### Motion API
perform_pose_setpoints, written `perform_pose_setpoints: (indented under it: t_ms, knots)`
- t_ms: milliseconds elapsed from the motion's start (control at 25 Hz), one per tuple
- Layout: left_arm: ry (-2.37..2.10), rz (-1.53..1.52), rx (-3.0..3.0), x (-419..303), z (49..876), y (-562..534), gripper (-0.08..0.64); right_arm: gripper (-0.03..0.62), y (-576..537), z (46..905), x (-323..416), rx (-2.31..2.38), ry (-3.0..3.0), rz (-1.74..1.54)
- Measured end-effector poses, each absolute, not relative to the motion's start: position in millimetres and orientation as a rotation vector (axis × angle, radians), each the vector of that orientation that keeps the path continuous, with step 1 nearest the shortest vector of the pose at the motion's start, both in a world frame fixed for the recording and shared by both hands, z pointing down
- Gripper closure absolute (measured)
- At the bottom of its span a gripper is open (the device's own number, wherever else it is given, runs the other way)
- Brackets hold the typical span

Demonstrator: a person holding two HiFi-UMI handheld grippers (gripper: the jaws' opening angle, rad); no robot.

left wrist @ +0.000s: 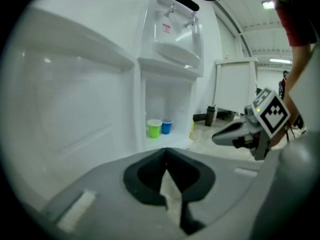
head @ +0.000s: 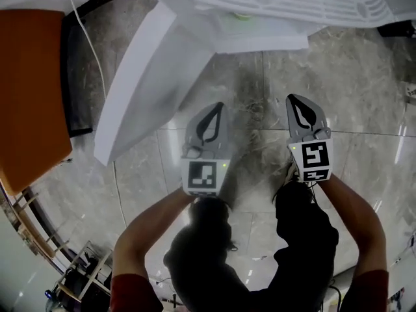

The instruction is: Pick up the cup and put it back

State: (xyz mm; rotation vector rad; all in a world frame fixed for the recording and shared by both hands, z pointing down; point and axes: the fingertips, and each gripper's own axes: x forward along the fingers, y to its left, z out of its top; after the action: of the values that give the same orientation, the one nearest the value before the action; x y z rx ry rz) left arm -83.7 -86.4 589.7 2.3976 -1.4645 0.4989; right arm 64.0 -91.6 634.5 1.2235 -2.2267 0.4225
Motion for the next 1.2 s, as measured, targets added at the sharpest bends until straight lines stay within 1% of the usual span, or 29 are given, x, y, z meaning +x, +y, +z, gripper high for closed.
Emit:
perform_pose_setpoints:
  t_ms: [320,560,720,1000,1200]
  knots:
    - [-1.541,0.467,2.341,-85,432,-64,0.56,0.591,-80,469,72,1.399,-2.206,0.455]
    - [-1.594,0.46,2.263,-86,308,-45,0.56,0.591,-51,348,52,1.197,-2.228,0.336]
    - [-1.618,0.412,2.196,-90,228,-27,0.56,0.591,-26,272,52,1.191,-2.207,0.354]
    - [-1.67,0.462,2.161,-100,116,7,0.56,0.591,-8,156,51,1.235,-2.215,0.384]
    - [-1.666,0.459,2.245,-98,40,11,0.56,0.591,-22,76,50,1.335,-2.249,0.395]
